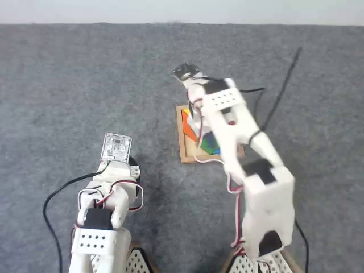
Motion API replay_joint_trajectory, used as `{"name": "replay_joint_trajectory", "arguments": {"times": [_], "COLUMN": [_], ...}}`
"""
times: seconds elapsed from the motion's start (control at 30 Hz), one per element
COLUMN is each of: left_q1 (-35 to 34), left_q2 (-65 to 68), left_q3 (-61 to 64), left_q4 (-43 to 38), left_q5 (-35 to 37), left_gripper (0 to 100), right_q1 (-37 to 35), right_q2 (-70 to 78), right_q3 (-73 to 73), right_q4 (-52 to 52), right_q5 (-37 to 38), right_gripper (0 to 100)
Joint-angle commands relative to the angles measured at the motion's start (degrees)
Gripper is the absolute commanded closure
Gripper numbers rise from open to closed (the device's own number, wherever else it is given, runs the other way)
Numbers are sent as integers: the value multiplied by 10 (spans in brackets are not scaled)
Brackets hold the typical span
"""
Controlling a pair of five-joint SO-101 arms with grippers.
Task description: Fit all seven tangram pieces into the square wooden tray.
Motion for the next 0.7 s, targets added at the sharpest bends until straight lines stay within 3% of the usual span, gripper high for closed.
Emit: {"name": "replay_joint_trajectory", "arguments": {"times": [0.0,0.67], "left_q1": [-3,-3], "left_q2": [-7,-7], "left_q3": [-5,-5], "left_q4": [1,1], "left_q5": [4,4], "left_gripper": [985,985], "right_q1": [-32,-42], "right_q2": [45,65], "right_q3": [-112,-117], "right_q4": [57,90], "right_q5": [-47,11], "right_gripper": [991,988]}}
